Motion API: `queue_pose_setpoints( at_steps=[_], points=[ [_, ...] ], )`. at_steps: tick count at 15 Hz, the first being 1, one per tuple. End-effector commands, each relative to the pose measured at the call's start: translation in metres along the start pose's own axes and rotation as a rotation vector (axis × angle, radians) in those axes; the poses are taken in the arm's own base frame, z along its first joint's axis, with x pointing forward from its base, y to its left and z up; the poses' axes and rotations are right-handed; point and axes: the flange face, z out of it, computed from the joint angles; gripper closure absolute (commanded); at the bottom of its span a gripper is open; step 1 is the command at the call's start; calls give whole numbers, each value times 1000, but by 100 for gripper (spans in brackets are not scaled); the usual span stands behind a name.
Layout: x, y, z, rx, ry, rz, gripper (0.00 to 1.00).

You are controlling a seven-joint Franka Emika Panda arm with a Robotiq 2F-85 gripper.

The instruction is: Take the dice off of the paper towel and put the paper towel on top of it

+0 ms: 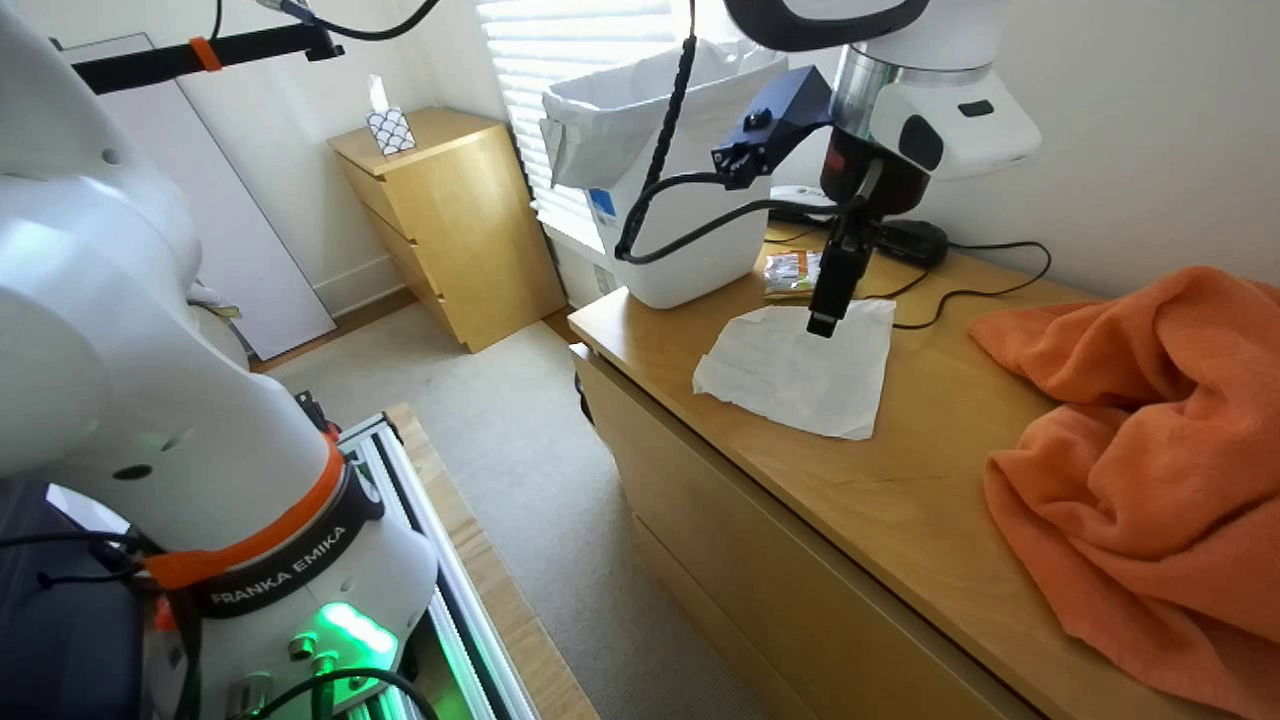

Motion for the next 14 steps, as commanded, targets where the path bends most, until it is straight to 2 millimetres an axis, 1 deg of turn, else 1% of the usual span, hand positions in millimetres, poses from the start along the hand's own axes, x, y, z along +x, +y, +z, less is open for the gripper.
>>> queue_pose_setpoints(
  at_steps=[1, 5, 8, 9, 14],
  points=[
    [-12, 26, -27, 20, -59, 30, 0],
    [-18, 43, -49, 39, -95, 48, 0],
    [-21, 51, -58, 45, -108, 47, 0],
    [-12, 38, -55, 33, -90, 46, 0],
    [-15, 43, -57, 39, -93, 49, 0]
  ],
)
